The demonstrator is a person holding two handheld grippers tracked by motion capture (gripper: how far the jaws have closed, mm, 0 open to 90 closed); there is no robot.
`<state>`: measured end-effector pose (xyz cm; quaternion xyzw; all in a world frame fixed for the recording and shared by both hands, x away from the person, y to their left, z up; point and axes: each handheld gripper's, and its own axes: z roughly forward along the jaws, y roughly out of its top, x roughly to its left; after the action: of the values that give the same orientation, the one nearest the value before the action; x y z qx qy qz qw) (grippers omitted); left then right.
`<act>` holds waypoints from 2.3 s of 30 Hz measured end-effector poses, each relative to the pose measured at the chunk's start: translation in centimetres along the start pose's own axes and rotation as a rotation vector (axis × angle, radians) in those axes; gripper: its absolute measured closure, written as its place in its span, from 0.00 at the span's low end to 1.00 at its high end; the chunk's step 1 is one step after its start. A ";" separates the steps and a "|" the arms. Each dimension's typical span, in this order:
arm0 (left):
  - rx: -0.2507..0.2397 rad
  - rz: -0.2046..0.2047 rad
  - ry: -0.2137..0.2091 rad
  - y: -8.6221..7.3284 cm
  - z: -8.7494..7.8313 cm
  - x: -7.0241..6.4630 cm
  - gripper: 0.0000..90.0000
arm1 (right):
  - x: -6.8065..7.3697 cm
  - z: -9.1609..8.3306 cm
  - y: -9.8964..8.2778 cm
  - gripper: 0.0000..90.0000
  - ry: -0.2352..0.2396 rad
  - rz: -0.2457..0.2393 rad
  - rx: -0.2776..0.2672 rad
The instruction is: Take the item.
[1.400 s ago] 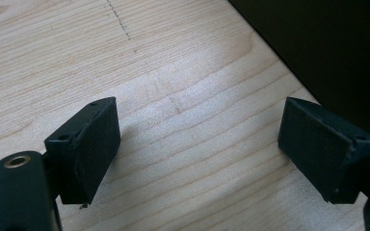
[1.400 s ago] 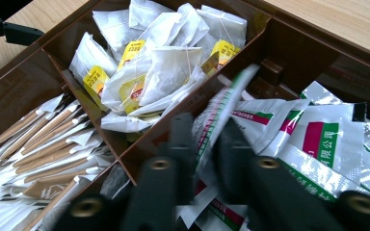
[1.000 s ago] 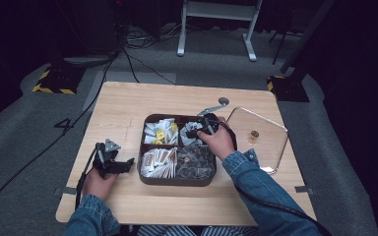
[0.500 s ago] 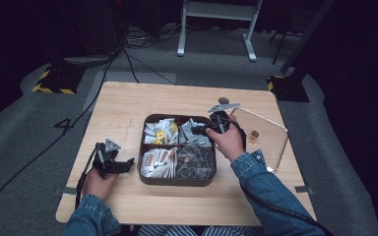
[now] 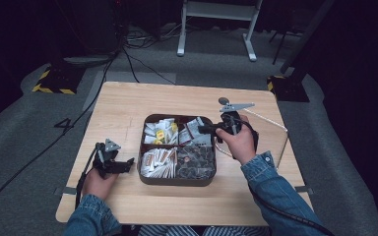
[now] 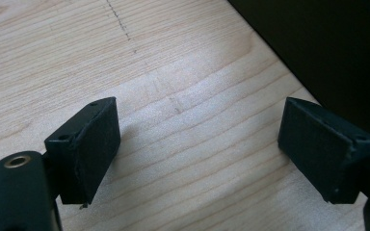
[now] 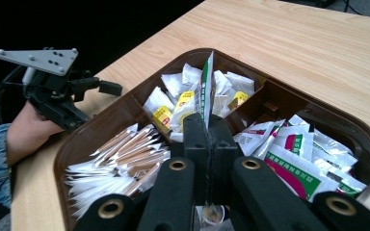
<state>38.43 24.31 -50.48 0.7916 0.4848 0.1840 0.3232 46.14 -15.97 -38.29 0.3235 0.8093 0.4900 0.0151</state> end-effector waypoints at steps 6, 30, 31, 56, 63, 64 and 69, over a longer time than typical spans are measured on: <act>0.002 0.002 0.000 0.0 0.0 0.0 0.17 | 0.0 -1.6 -0.5 1.00 0.005 0.005 -0.016; 0.001 0.004 -0.004 0.0 0.0 0.0 0.17 | 0.2 -8.3 -5.0 1.00 0.027 0.071 -0.115; 0.001 0.004 -0.004 0.0 0.0 0.0 0.17 | 0.2 -8.4 -5.1 1.00 0.022 0.070 -0.112; 0.000 0.004 -0.005 0.0 0.0 0.1 0.17 | 0.0 -10.1 -8.5 1.00 -0.050 0.085 -0.023; 0.000 0.005 -0.005 0.0 0.0 0.1 0.17 | -0.4 -9.1 -10.0 1.00 -0.050 0.104 0.047; 0.001 0.005 -0.005 0.0 0.0 0.1 0.17 | -0.5 -9.0 -10.2 1.00 -0.049 0.101 0.055; 0.000 0.004 -0.005 0.0 0.0 0.1 0.17 | -0.5 -8.2 -11.0 1.00 -0.040 0.113 0.105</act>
<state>38.48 24.35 -50.48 0.7931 0.4823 0.1827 0.3240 38.07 -26.09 -43.00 0.3786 0.8139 0.4404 -0.0132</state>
